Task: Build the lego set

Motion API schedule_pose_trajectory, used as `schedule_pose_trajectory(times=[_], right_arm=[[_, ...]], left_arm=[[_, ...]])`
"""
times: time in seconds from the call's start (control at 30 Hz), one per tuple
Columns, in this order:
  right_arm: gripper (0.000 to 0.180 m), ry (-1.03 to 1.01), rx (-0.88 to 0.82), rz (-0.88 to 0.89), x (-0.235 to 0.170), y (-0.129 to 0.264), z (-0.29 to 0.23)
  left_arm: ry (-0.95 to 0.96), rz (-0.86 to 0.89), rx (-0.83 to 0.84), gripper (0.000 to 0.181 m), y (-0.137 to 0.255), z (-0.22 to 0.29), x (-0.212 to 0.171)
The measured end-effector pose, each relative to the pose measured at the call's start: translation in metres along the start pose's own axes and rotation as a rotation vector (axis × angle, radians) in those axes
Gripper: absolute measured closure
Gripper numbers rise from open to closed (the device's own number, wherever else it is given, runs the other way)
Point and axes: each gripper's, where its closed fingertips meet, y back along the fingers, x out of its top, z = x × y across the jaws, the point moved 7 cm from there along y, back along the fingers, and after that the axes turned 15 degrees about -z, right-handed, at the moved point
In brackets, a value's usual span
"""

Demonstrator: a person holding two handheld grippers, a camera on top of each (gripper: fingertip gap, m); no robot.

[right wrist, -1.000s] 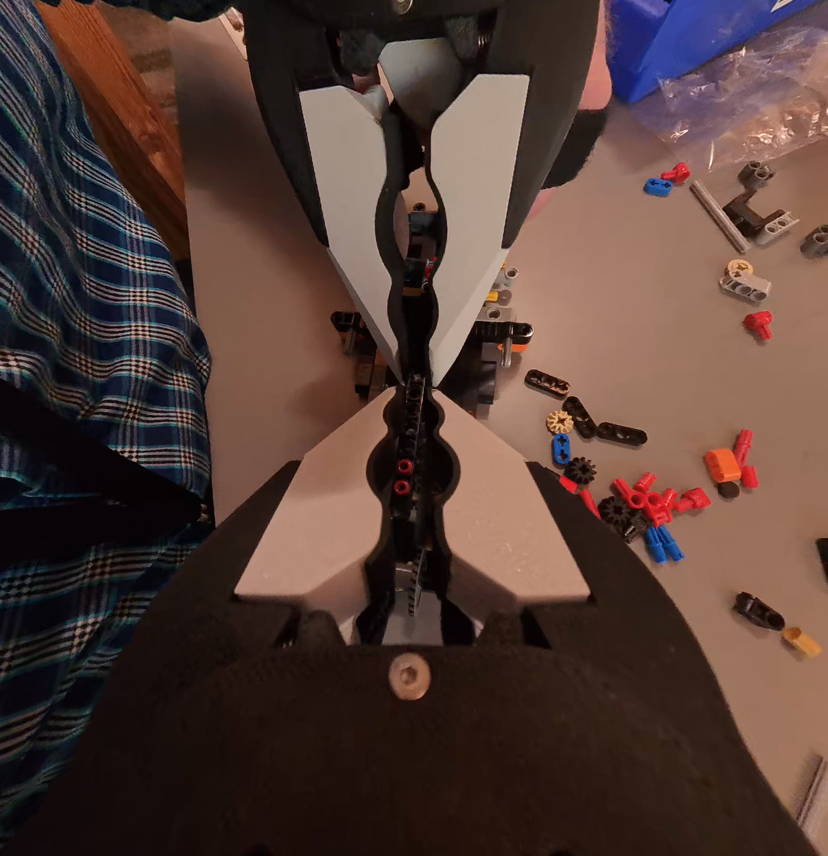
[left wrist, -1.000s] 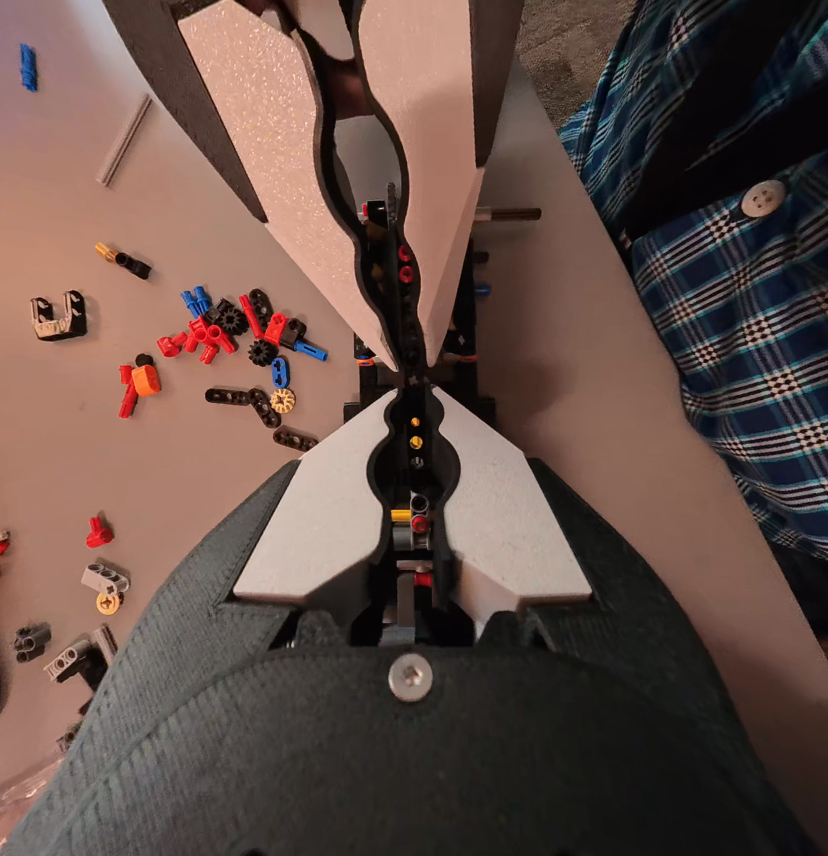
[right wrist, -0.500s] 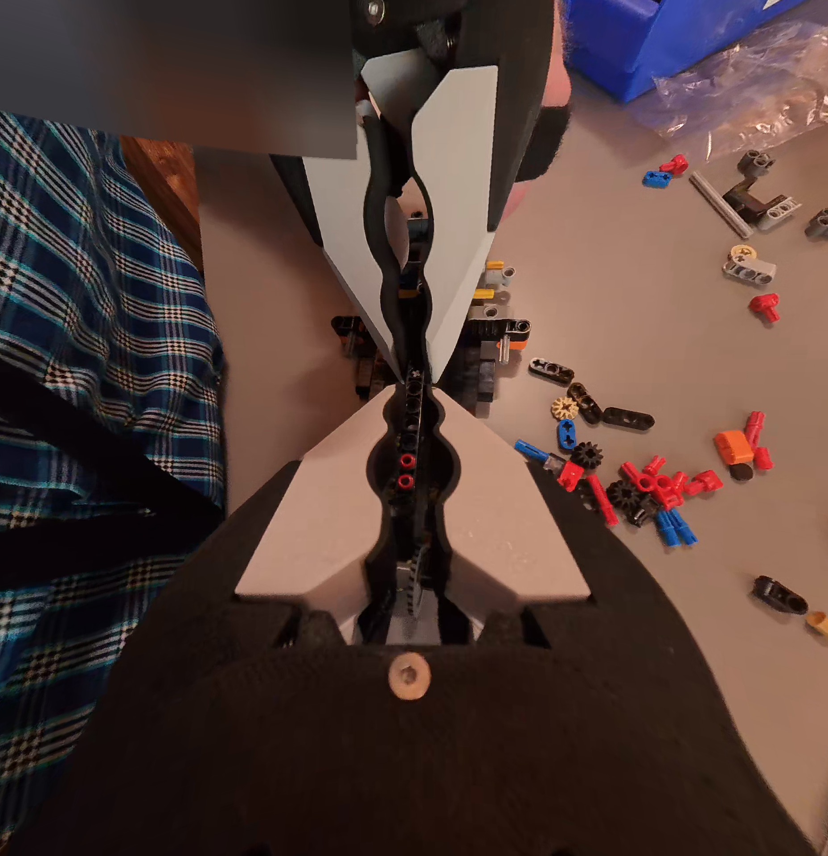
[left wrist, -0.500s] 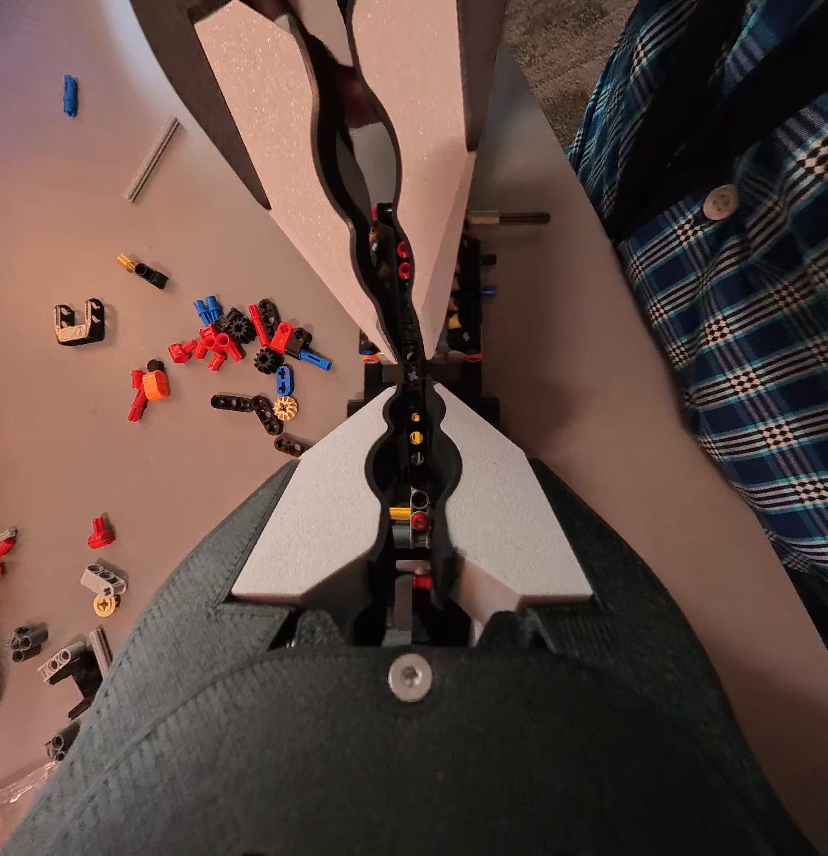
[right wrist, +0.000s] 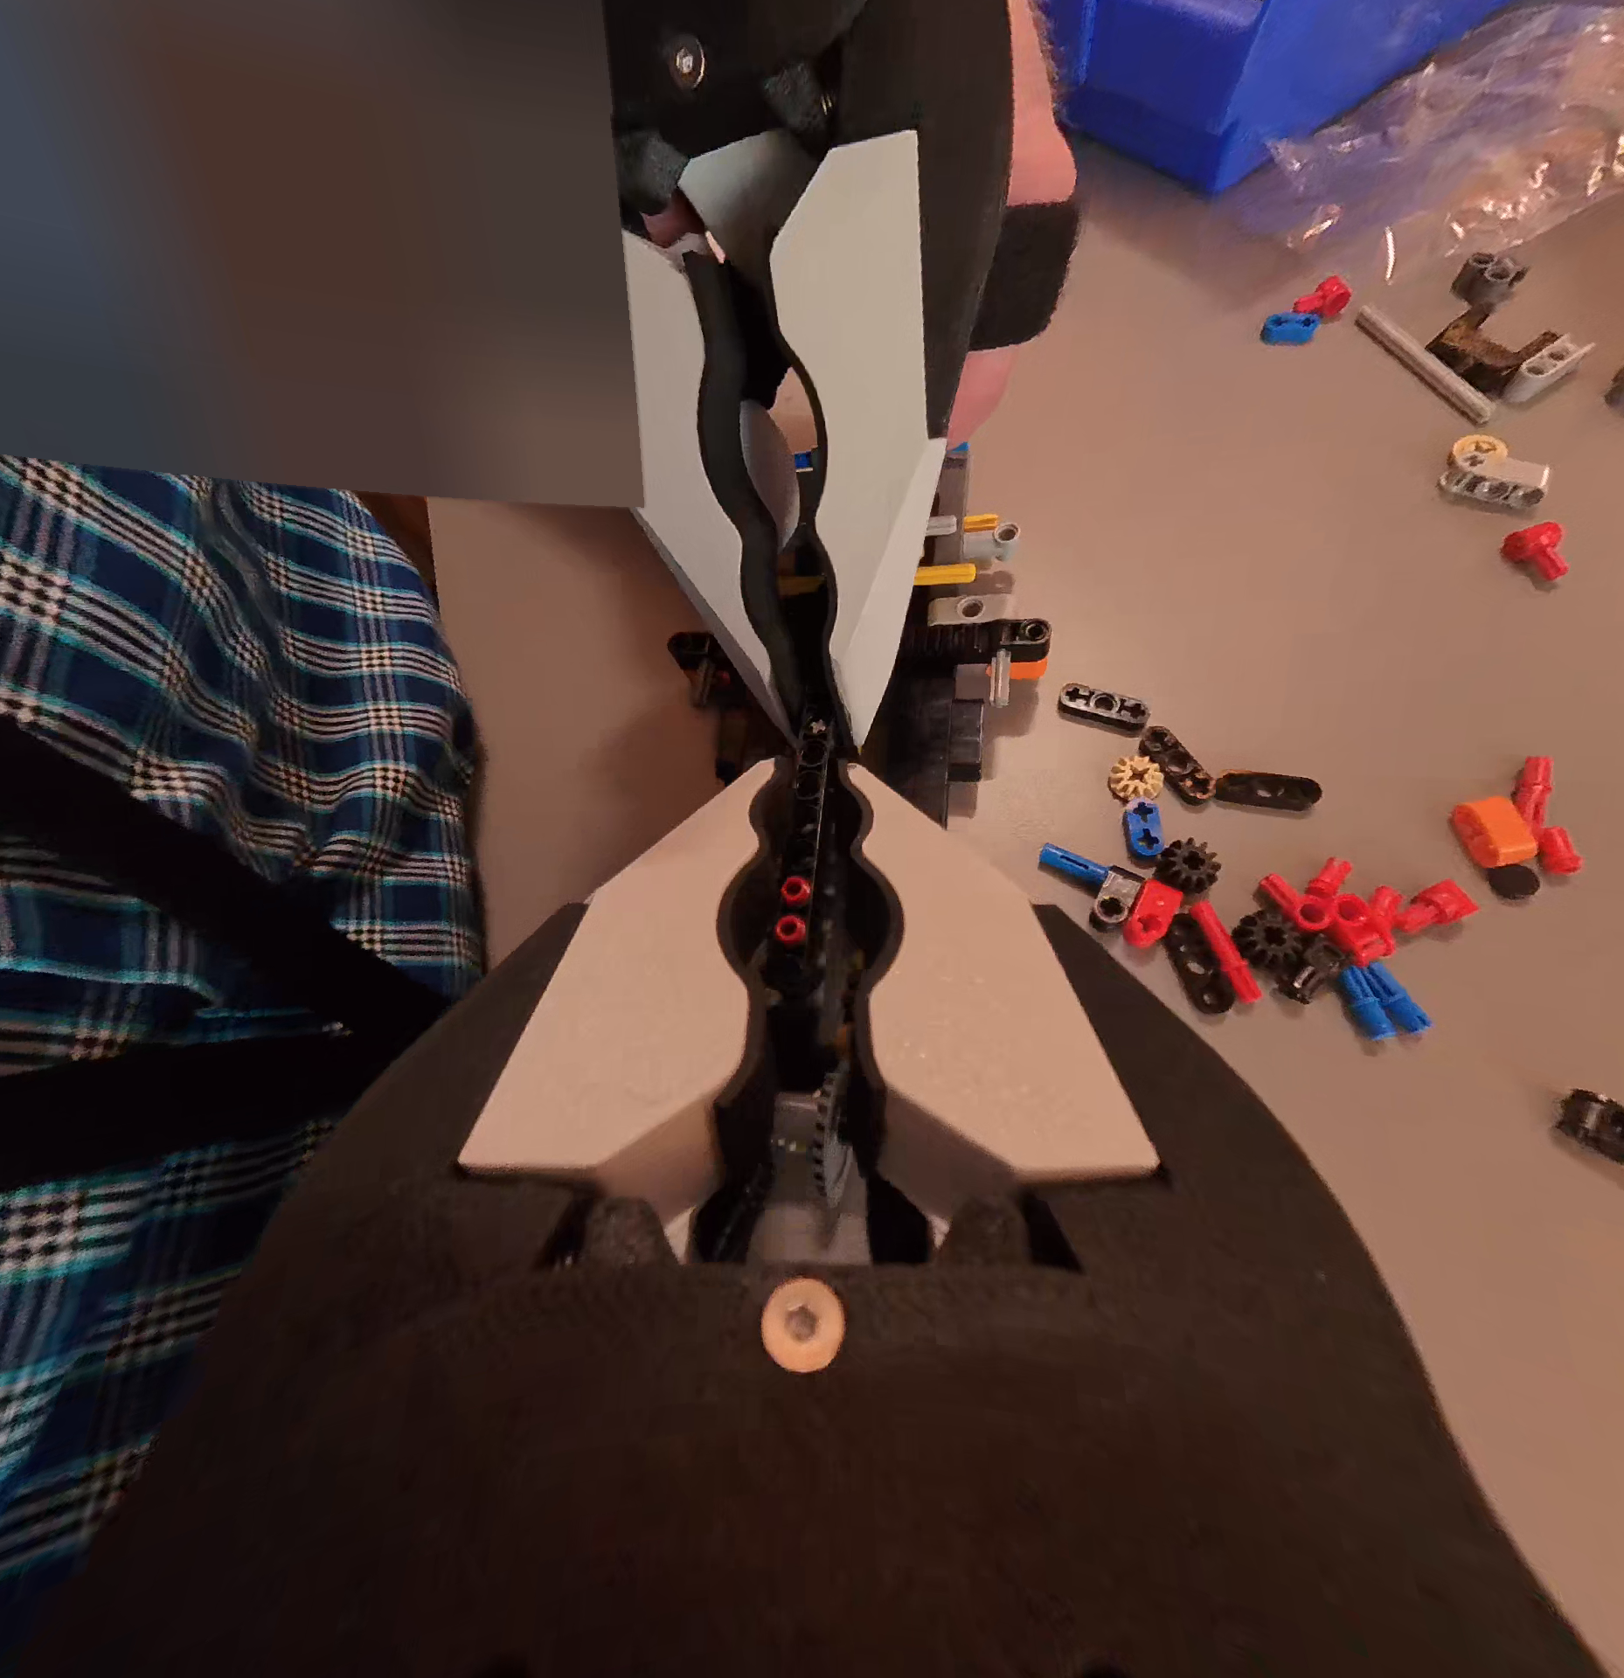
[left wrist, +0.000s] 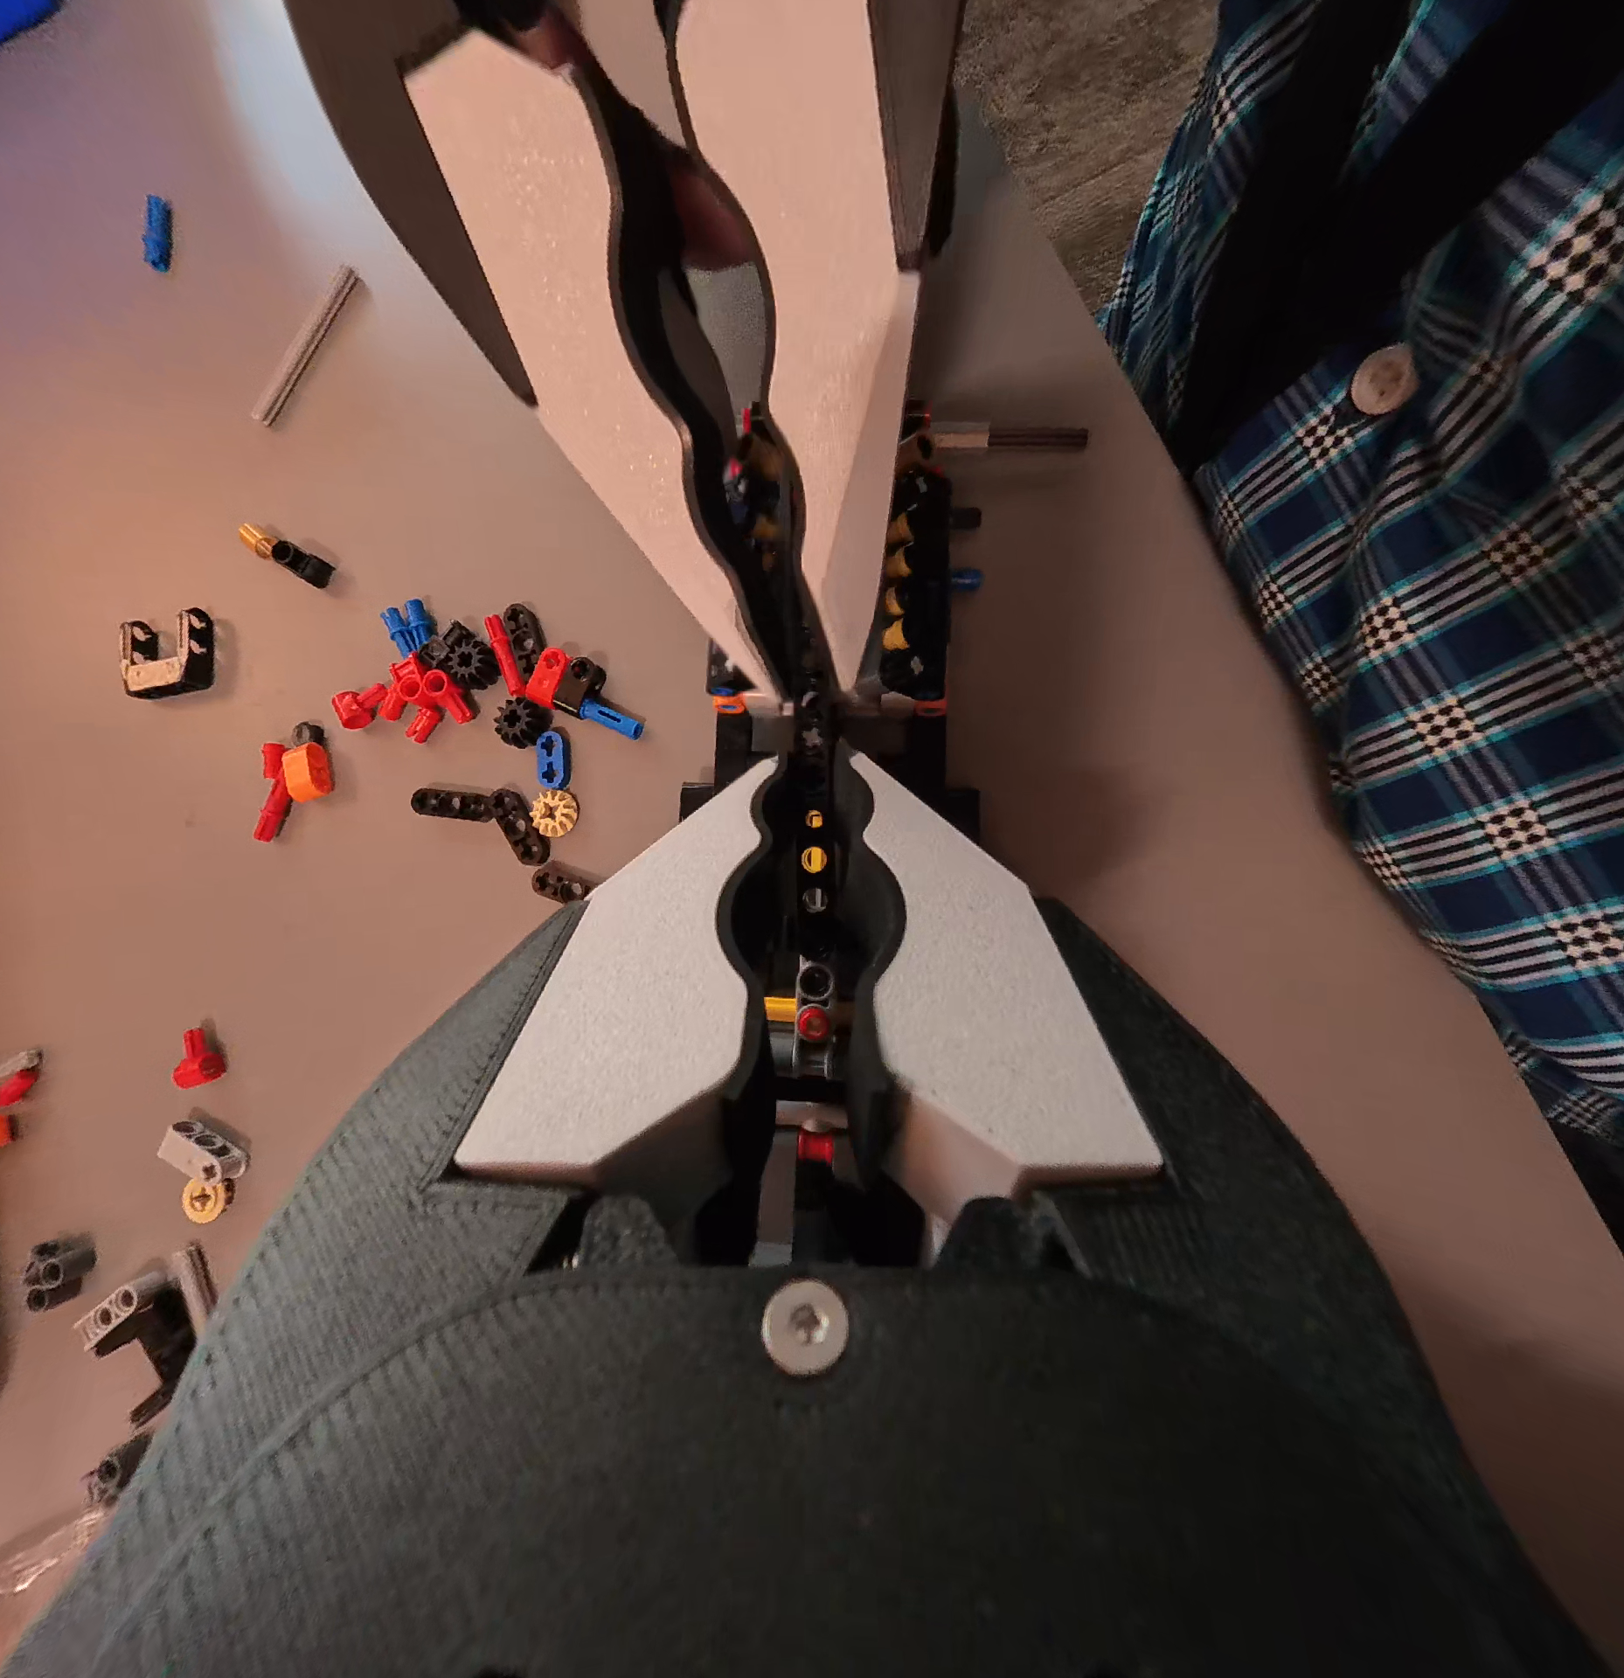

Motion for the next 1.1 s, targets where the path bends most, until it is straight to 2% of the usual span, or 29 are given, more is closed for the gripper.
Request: schedule_pose_trajectory(times=[0.1, 0.2, 0.47, 1.1], right_arm=[[0.18, 0.003, -0.02, 0.004, 0.003, 0.014, -0.003], [0.18, 0.013, -0.064, -0.058, 0.0, 0.012, -0.004], [0.18, 0.018, -0.085, -0.047, -0.001, 0.012, -0.009], [0.18, -0.048, -0.018, 0.056, -0.01, 0.008, -0.008]], left_arm=[[0.005, 0.002, 0.0, 0.175, 0.0, 0.0, 0.0], [-0.005, 0.003, 0.003, 0.175, 0.0, 0.001, 0.0], [-0.01, 0.02, 0.009, 0.175, 0.0, 0.003, -0.001], [-0.042, -0.013, 0.019, 0.175, 0.0, 0.003, 0.001]])
